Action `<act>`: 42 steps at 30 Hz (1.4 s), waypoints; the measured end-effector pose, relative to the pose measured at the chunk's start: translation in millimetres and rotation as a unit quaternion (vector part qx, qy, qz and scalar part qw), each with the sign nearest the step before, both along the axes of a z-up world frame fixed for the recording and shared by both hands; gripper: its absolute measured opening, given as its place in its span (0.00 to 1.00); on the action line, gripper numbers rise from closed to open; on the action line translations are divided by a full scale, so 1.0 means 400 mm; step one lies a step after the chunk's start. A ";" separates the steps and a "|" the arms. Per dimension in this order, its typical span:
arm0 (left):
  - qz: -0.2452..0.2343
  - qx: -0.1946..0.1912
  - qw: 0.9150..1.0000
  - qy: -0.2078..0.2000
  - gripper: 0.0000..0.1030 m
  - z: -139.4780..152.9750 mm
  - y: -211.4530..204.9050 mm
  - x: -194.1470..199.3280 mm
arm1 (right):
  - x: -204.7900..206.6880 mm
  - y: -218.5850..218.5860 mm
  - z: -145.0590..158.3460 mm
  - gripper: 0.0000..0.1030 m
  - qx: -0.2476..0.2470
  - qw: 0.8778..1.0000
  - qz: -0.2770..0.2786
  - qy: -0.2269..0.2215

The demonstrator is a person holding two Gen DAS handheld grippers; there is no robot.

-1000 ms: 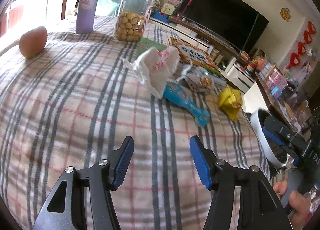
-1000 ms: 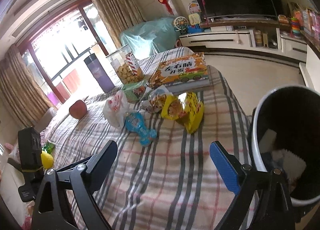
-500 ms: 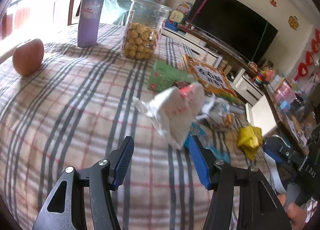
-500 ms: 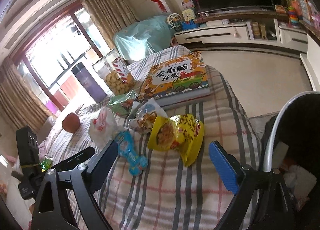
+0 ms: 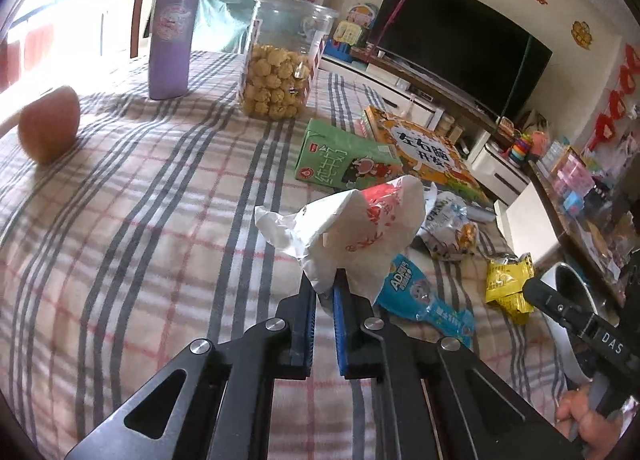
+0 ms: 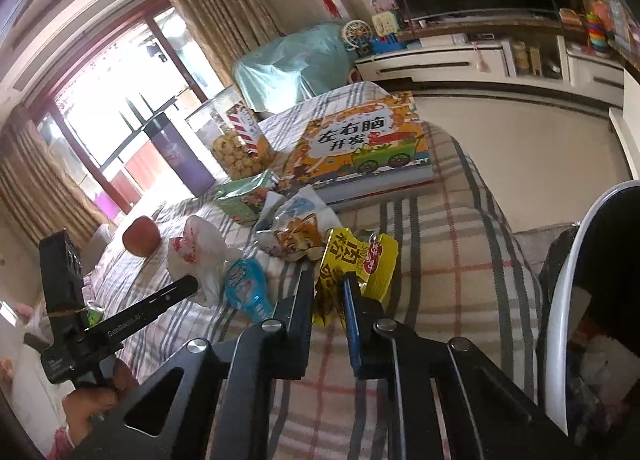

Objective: Collect trash
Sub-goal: 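Carry the white bag and yellow packet over the trash bin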

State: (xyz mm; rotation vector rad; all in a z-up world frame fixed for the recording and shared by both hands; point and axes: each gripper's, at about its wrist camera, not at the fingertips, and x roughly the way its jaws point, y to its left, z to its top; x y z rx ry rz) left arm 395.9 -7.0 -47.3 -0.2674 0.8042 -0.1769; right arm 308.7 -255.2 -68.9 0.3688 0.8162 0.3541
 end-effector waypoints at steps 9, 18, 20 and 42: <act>0.000 -0.014 1.000 -0.013 0.06 0.031 0.028 -0.133 | -0.083 -0.008 0.020 0.12 0.011 1.000 0.010 -0.006; 0.005 -0.016 0.999 -0.033 0.06 0.076 0.038 -0.237 | -0.160 -0.034 0.041 0.12 0.020 1.000 0.006 -0.015; 0.006 -0.016 0.999 -0.037 0.06 0.084 0.041 -0.246 | -0.170 -0.043 0.046 0.12 0.021 1.000 0.003 -0.017; -0.119 -0.007 0.992 -0.036 0.06 0.109 -0.223 -0.271 | -0.284 -0.223 0.101 0.12 0.019 0.997 -0.063 -0.046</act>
